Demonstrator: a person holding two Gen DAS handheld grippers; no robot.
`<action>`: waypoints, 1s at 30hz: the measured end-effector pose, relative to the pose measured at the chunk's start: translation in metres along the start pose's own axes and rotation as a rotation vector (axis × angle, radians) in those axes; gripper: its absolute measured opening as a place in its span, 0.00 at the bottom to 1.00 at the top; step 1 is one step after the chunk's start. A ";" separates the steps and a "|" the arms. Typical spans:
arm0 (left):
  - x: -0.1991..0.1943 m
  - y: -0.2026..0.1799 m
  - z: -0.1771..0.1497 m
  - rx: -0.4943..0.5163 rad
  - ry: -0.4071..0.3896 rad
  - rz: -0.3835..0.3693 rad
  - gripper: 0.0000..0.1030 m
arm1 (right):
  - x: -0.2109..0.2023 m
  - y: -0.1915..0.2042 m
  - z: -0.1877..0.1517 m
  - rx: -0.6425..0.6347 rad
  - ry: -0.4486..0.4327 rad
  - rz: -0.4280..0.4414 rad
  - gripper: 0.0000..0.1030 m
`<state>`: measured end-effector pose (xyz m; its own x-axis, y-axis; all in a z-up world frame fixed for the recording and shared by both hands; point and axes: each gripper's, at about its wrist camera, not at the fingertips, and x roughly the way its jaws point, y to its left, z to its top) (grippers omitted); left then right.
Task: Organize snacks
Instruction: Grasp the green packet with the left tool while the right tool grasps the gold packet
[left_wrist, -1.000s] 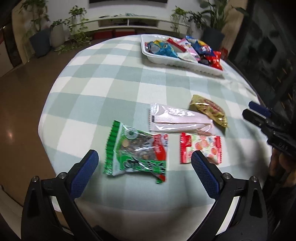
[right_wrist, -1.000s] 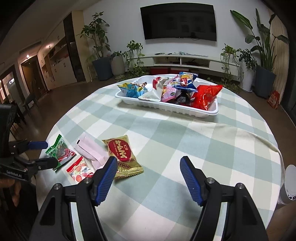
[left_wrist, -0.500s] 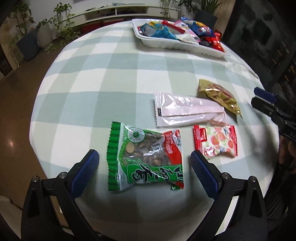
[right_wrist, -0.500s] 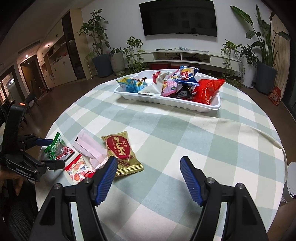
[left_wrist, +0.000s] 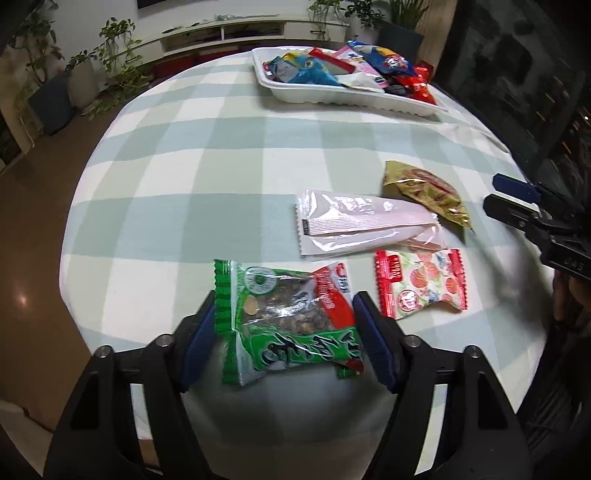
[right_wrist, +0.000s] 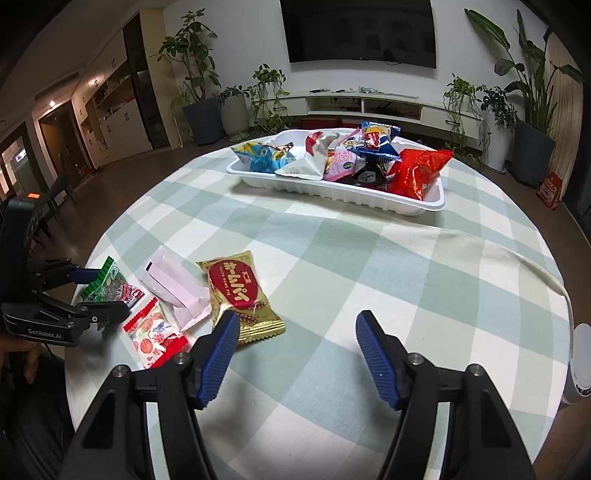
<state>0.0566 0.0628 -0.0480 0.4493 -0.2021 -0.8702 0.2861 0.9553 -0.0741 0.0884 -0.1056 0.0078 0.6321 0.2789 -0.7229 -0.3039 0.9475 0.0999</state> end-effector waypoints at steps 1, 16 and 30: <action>-0.001 -0.001 0.000 0.002 -0.004 -0.010 0.57 | -0.001 0.000 0.000 -0.003 -0.005 -0.002 0.67; -0.012 0.006 -0.004 -0.020 -0.038 -0.077 0.53 | -0.001 0.002 0.007 -0.018 -0.025 -0.002 0.63; -0.025 0.029 -0.004 -0.135 -0.110 -0.152 0.53 | 0.023 0.047 0.031 -0.275 0.070 0.091 0.60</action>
<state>0.0503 0.0965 -0.0302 0.5013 -0.3611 -0.7863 0.2447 0.9308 -0.2715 0.1109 -0.0502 0.0170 0.5455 0.3397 -0.7661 -0.5448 0.8384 -0.0162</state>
